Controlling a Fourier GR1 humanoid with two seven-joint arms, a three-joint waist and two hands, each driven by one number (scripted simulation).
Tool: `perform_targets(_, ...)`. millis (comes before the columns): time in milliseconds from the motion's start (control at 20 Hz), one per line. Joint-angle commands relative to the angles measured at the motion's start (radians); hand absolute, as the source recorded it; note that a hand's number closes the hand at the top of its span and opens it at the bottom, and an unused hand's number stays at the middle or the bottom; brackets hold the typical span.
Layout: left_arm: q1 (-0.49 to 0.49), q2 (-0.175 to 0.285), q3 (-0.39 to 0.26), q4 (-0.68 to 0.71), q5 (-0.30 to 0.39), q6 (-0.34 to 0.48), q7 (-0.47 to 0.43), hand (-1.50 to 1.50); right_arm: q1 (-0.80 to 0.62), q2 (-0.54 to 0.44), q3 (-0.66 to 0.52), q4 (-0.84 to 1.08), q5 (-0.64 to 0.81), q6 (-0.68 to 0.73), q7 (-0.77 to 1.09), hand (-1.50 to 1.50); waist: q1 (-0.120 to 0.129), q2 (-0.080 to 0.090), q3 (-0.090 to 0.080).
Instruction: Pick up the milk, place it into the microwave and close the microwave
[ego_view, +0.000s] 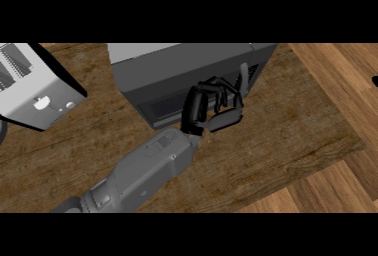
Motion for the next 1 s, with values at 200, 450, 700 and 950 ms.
perform_targets(200,-0.077,0.000,0.019,0.091,0.037,-0.027,0.016,1.50,-0.010,-0.013,0.023,-0.013,-0.061,0.043,0.020,-1.50,-0.002,0.015,0.000)
perform_targets(450,-0.077,0.000,0.009,0.090,0.059,-0.018,0.003,1.50,-0.021,-0.033,0.026,-0.016,-0.086,0.056,0.037,-1.50,-0.014,0.017,-0.002)
perform_targets(700,-0.090,0.000,0.003,0.101,0.073,-0.021,-0.001,1.50,-0.016,-0.049,0.020,-0.005,-0.114,0.067,0.049,-1.50,-0.016,0.014,0.000)
perform_targets(950,-0.090,0.000,-0.002,0.098,0.089,-0.019,-0.022,1.50,-0.033,-0.064,0.020,-0.004,-0.124,0.077,0.058,-1.50,-0.013,0.020,0.000)
